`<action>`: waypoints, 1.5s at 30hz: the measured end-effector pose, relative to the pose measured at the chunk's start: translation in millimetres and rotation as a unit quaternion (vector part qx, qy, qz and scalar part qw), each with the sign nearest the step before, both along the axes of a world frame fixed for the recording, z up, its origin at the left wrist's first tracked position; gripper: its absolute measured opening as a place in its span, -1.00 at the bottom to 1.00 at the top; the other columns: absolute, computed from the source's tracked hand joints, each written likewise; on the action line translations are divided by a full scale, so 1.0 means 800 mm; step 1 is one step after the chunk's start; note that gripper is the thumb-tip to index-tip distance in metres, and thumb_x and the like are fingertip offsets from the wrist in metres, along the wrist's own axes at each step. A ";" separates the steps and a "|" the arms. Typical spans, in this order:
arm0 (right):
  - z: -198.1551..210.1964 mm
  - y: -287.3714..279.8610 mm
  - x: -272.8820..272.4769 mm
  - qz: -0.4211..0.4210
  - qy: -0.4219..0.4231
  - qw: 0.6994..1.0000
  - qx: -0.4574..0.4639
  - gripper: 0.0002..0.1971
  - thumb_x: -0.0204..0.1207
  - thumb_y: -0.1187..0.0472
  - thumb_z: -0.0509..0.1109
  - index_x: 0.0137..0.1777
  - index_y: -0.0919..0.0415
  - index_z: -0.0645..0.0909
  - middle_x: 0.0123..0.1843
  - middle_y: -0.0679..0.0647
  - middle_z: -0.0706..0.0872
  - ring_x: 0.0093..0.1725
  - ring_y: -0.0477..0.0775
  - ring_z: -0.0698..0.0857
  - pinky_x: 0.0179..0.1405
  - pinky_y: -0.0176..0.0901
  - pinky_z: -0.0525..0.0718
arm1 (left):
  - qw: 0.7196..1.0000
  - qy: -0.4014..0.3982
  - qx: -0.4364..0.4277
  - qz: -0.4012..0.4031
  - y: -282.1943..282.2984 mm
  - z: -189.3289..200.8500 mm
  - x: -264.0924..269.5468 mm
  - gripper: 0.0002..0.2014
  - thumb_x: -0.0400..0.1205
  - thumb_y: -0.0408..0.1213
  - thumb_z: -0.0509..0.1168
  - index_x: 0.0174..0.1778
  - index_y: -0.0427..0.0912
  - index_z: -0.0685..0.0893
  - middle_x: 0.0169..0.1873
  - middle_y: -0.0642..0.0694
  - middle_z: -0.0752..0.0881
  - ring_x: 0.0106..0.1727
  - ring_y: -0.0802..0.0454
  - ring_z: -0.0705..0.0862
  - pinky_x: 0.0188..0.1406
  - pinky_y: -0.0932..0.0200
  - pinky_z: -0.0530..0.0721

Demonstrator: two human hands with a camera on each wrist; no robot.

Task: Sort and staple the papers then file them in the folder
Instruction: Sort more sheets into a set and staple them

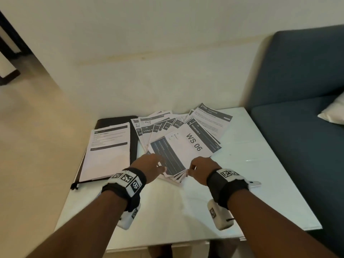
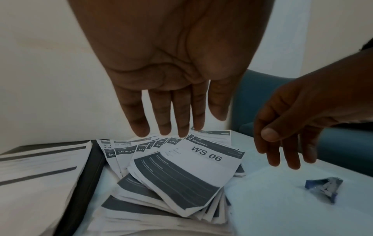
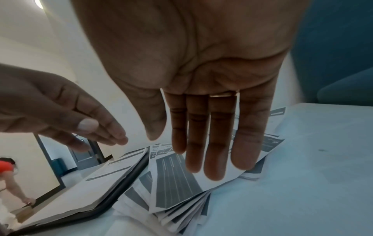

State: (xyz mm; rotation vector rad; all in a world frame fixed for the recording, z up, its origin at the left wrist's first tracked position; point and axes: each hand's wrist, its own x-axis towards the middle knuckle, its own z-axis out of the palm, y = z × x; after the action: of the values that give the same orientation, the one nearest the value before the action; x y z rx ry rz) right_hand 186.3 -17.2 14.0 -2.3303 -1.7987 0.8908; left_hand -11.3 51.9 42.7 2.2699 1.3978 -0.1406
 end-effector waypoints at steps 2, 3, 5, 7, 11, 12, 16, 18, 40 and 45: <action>-0.010 0.008 0.011 -0.009 0.000 1.000 -0.005 -0.72 0.61 -0.04 0.35 0.12 0.16 0.66 0.11 0.12 0.76 0.10 0.17 0.72 0.11 -0.04 0.69 | 1.000 -0.018 0.004 0.019 0.003 -0.006 0.011 -0.70 0.70 -0.06 0.28 0.33 -0.01 0.66 0.28 0.01 0.70 0.25 0.02 0.66 0.31 0.10 0.57; -0.017 0.010 0.017 -0.016 -0.001 1.000 -0.011 -0.71 0.62 -0.03 0.35 0.15 0.16 0.65 0.14 0.14 0.76 0.13 0.19 0.71 0.12 -0.03 0.68 | 0.999 -0.024 -0.003 0.027 0.004 -0.013 0.017 -0.70 0.70 -0.05 0.27 0.31 -0.03 0.66 0.26 0.01 0.71 0.25 0.02 0.65 0.30 0.10 0.57; -0.033 0.008 0.028 -0.034 -0.006 0.999 -0.024 -0.69 0.62 -0.03 0.33 0.20 0.17 0.62 0.20 0.16 0.73 0.19 0.22 0.69 0.15 -0.03 0.65 | 1.000 0.007 -0.018 0.014 0.011 -0.034 0.030 -0.70 0.70 -0.05 0.26 0.30 -0.05 0.64 0.28 -0.01 0.70 0.28 -0.01 0.64 0.31 0.06 0.56; -0.045 0.000 0.039 -0.038 -0.021 0.998 -0.044 -0.66 0.62 -0.05 0.31 0.24 0.17 0.61 0.25 0.17 0.71 0.23 0.23 0.68 0.18 -0.02 0.64 | 0.998 0.064 -0.019 -0.014 0.018 -0.053 0.044 -0.71 0.71 -0.09 0.22 0.32 -0.06 0.63 0.34 -0.02 0.66 0.33 -0.07 0.61 0.35 0.01 0.54; -0.050 -0.012 0.055 -0.042 -0.020 0.997 -0.067 -0.62 0.64 -0.06 0.29 0.29 0.19 0.61 0.31 0.17 0.69 0.29 0.23 0.65 0.27 -0.02 0.62 | 0.990 0.139 -0.009 -0.037 0.025 -0.086 0.066 -0.52 0.66 -0.11 0.32 0.50 -0.07 0.46 0.49 -0.07 0.50 0.47 -0.11 0.51 0.43 0.03 0.44; -0.048 -0.013 0.059 -0.047 -0.016 0.997 -0.065 -0.63 0.64 -0.05 0.29 0.28 0.19 0.61 0.33 0.16 0.68 0.31 0.22 0.64 0.29 -0.02 0.61 | 0.986 0.159 -0.018 -0.047 0.027 -0.097 0.072 -0.41 0.63 -0.07 0.38 0.57 -0.09 0.38 0.55 -0.11 0.42 0.53 -0.13 0.46 0.48 0.01 0.41; -0.049 -0.023 0.065 -0.055 0.001 0.997 -0.060 -0.73 0.64 -0.08 0.30 0.11 0.09 0.63 0.30 0.08 0.69 0.30 0.15 0.63 0.28 -0.06 0.58 | 0.979 0.192 -0.021 -0.065 0.036 -0.126 0.092 -0.37 0.62 -0.12 0.41 0.57 -0.24 0.37 0.55 -0.24 0.41 0.53 -0.21 0.45 0.49 0.00 0.44; -0.049 -0.024 0.066 -0.067 0.011 0.996 -0.060 -0.79 0.61 -0.11 0.32 -0.04 0.01 0.59 0.23 0.05 0.72 0.24 0.13 0.65 0.22 -0.07 0.59 | 0.981 0.181 -0.004 -0.068 0.040 -0.140 0.095 -0.47 0.64 -0.19 0.37 0.51 -0.22 0.41 0.50 -0.22 0.46 0.48 -0.21 0.51 0.44 -0.05 0.51; -0.049 -0.008 0.054 -0.438 0.441 0.783 -0.041 -0.43 0.61 -0.28 0.24 0.12 0.31 0.55 -0.04 0.35 0.79 -0.13 0.31 0.81 -0.18 0.16 0.82 | 0.999 -0.032 0.018 -0.009 0.001 -0.077 0.090 -0.91 0.65 -0.05 0.31 -0.14 0.09 0.59 -0.11 0.09 0.64 -0.01 0.10 0.62 0.13 0.19 0.61; -0.049 -0.015 0.054 -0.449 0.511 0.732 -0.038 -0.59 0.62 -0.07 0.40 0.18 0.30 0.55 -0.04 0.39 0.81 -0.06 0.39 0.82 -0.20 0.23 0.82 | 0.997 -0.048 -0.020 -0.050 -0.047 -0.036 0.083 -0.73 0.55 -0.05 0.47 -0.30 0.03 0.49 -0.02 0.03 0.72 0.01 0.05 0.66 0.04 0.17 0.66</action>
State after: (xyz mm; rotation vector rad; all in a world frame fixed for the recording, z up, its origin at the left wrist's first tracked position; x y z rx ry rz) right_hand 229.9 -29.1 -25.2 -1.6773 -0.1490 1.5170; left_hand 55.0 14.3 14.0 2.2835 1.2238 -0.0894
